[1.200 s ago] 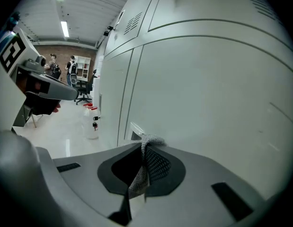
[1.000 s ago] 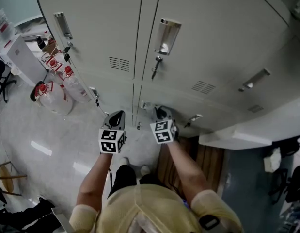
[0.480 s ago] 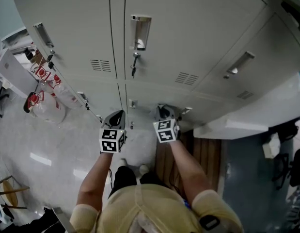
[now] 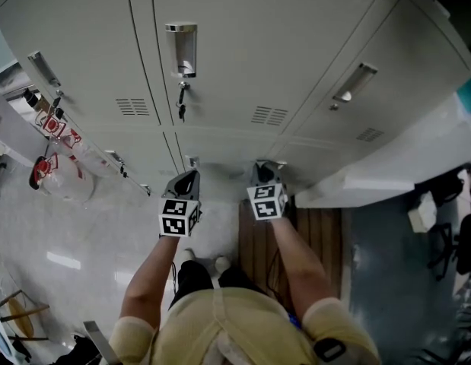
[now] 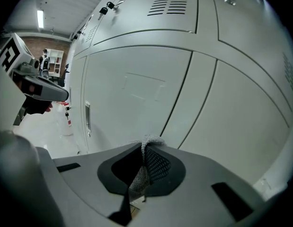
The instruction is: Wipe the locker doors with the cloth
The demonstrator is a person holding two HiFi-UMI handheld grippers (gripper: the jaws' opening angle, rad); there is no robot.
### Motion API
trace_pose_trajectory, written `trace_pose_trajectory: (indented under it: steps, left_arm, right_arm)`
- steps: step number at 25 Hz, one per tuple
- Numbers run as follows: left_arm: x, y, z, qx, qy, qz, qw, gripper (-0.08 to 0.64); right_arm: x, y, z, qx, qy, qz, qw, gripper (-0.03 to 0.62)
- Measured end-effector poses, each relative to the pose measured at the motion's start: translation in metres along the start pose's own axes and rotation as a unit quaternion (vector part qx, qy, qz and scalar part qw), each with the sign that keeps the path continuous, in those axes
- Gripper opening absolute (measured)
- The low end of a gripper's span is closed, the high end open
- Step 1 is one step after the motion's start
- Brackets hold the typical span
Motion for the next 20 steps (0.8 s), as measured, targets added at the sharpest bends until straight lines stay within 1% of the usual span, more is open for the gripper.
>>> trace_pose_trajectory:
  steps: [4,8,13,16,20]
  left_arm:
    - [-0.009,-0.013,-0.001,-0.005,0.0,0.011,0.9999,0.002]
    - [-0.01,-0.019,-0.002,-0.004,-0.002,0.017,0.9998,0.002]
    - [-0.005,-0.01,0.007,0.011,0.003,0.005,0.9999,0.002]
    - [0.001,0.001,0.013,0.023,-0.006,-0.01,0.9997,0.002]
    - [0.012,0.02,0.026,0.034,0.001,-0.032,0.9989,0.002]
  right_arm:
    - [0.008,-0.014,0.007,-0.006,0.001,0.013,1.0,0.005]
    - [0.021,-0.013,0.008,-0.005,-0.008,0.008,1.0,0.005]
    - [0.033,0.006,0.007,0.005,-0.02,-0.02,1.0,0.005]
    - [0.032,0.024,0.006,0.008,-0.022,-0.041,0.999,0.005]
    - [0.023,0.053,0.001,0.018,-0.02,-0.071,0.997,0.005]
Point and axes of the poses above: the fingertips, and each gripper's own axes: x backward along the fingers, y to its left, z out of its underside, the point moved 4 cm from there along x, backward along the fingers, and after that the axes turned 1 degree about x, right-handed, at the moved point
